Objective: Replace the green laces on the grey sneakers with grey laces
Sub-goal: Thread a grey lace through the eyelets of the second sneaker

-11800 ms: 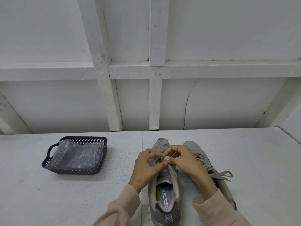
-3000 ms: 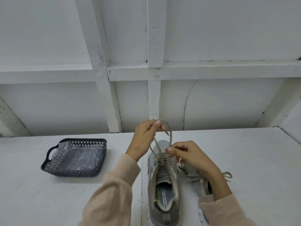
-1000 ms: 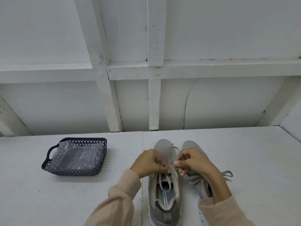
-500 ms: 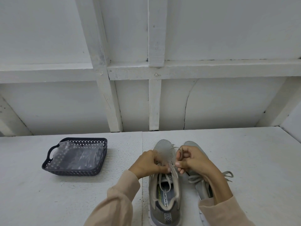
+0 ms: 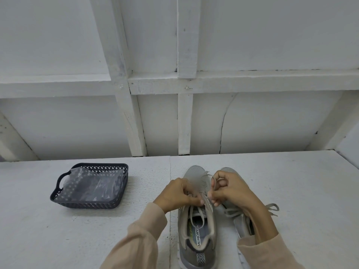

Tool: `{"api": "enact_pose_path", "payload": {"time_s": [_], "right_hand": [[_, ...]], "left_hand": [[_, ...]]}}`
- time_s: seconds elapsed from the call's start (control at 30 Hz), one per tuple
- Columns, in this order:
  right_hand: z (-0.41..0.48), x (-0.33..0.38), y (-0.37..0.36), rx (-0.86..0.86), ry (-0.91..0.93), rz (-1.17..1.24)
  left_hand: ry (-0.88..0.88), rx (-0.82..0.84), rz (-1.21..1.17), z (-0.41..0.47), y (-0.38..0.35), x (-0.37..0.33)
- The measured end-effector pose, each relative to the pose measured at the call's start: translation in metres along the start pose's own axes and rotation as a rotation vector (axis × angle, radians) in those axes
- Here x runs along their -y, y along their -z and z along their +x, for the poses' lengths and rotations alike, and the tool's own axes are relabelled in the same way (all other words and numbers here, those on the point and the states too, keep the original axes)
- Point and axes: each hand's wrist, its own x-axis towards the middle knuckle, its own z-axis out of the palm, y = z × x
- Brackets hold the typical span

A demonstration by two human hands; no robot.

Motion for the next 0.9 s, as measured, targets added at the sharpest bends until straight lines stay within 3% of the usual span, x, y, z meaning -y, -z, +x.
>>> {"api": "enact_pose_path", "payload": {"time_s": [0.47,0.63,0.9], "right_hand": [[0.0,0.002,-0.003,0.004,-0.033,-0.043],[-0.004,0.005,-0.004,0.111,-0.093,-0.071],[-0.003,0.003,-0.003,0.12,-0.105,-0.059]], "left_hand": [[0.023,-0.029,-0.001,-0.001,0.0,0.0],[0.05,-0.025,-0.023,0.0,0.002,0.0],[0.082,-0.031,-0.091,-0.002,0.008,-0.002]]}}
